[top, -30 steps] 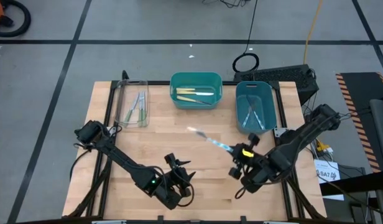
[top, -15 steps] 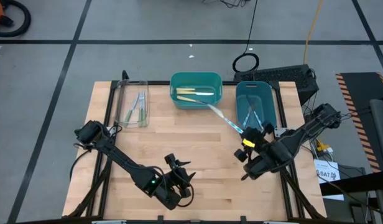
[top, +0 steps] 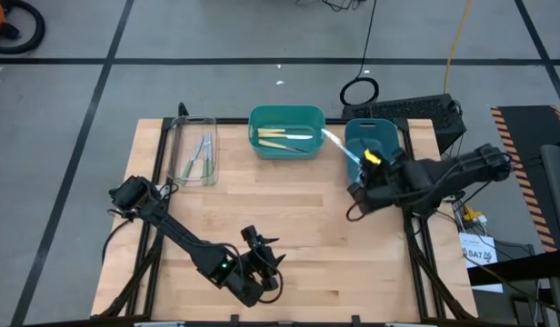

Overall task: Sort silverware by color (type)
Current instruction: Put the blue knife into the blue bin

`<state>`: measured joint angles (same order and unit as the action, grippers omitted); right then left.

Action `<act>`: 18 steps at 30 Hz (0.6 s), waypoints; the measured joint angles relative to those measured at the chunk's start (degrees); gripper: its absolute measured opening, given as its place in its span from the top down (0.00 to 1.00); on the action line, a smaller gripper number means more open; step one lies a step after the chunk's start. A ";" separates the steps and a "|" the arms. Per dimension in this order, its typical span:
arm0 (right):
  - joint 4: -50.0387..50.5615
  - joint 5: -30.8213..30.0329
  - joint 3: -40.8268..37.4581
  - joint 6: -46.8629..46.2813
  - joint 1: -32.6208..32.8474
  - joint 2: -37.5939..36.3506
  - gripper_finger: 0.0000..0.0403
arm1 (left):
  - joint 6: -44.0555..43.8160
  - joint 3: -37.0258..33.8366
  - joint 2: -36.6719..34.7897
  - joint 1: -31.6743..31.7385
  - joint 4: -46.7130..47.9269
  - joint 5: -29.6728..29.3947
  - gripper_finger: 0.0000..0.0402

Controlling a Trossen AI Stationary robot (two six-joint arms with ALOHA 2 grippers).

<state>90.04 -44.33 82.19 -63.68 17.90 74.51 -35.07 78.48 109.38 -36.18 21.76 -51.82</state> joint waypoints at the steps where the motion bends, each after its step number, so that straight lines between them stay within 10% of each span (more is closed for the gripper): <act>1: -0.05 0.75 -0.79 0.08 -0.97 -0.77 0.87 | -0.02 0.00 0.00 -0.07 0.05 0.26 0.40; 18: 0.00 7.03 -16.69 -4.49 -4.86 -14.35 0.87 | -4.59 0.00 0.00 -1.51 2.99 0.57 0.40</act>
<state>90.04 -37.30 65.51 -68.17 13.04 60.16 -39.66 78.48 109.38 -37.69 24.75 -51.24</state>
